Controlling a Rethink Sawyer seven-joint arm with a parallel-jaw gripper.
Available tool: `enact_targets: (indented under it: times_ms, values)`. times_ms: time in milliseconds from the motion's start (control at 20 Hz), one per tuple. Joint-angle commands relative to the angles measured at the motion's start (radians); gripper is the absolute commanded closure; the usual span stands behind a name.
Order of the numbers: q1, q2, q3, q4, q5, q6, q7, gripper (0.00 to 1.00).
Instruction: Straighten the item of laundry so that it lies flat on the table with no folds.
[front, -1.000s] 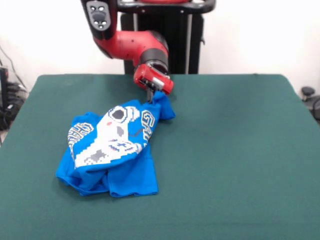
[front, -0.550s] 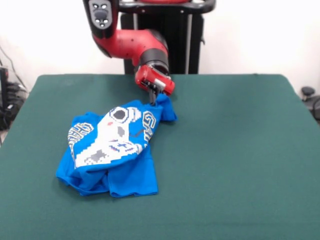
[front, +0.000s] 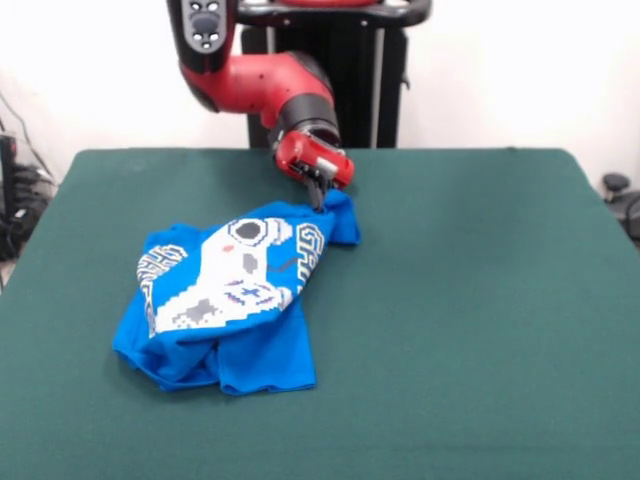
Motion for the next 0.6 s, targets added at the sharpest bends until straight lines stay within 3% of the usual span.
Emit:
enact_targets:
  times_ms: [50, 600]
  values:
    - [0.046, 0.128, 0.025, -0.098, -0.127, 0.329, 0.305, 1.00]
    - [0.011, 0.054, 0.034, -0.091, -0.228, 0.394, 0.316, 1.00]
